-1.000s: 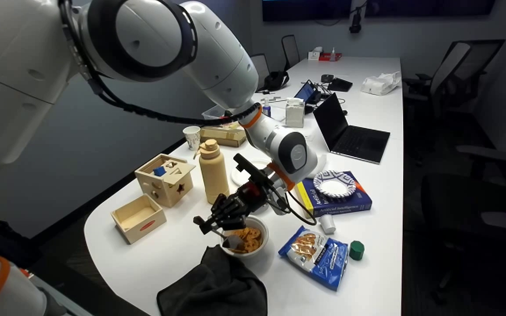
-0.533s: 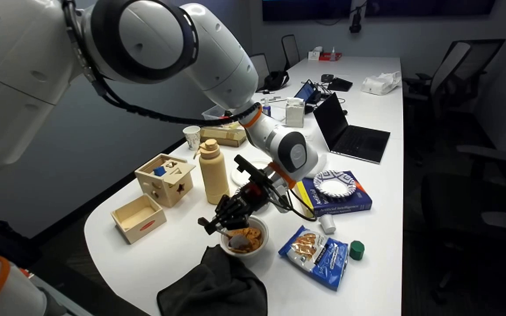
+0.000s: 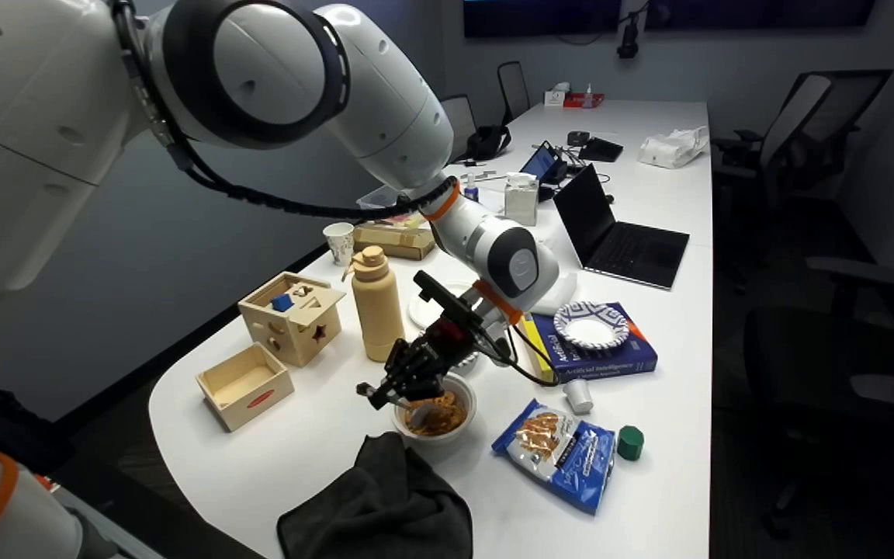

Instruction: Use the silver spatula to stir the contents of the white bowl

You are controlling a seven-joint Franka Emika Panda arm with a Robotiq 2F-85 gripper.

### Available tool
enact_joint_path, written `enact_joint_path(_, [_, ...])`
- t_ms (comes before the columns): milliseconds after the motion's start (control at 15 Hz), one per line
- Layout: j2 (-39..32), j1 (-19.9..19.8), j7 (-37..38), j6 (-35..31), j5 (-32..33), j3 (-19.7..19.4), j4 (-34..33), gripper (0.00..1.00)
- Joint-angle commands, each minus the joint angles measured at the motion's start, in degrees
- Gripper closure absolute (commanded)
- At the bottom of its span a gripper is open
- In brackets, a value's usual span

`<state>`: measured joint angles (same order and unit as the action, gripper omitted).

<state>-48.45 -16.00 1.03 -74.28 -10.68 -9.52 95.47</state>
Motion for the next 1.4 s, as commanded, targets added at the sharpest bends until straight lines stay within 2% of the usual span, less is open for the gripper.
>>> enact_joint_path(0, [0.45, -1.28, -5.73, 0.91, -0.69, 1.71, -0.42, 0.99])
enact_joint_path(400, [0.62, -2.59, -16.25, 3.0, 0.29, 3.68, -0.7, 0.99])
enact_joint_path(733, [-0.92, -2.93, -20.67, 11.18, 2.07, 4.35, -2.73, 0.99])
enact_joint_path(1000, [-2.04, -2.27, -18.03, 16.77, 2.27, 3.63, -3.87, 0.99])
enact_joint_path(1333, [-3.45, -1.39, -9.77, 16.39, -0.12, 2.03, -5.38, 0.99])
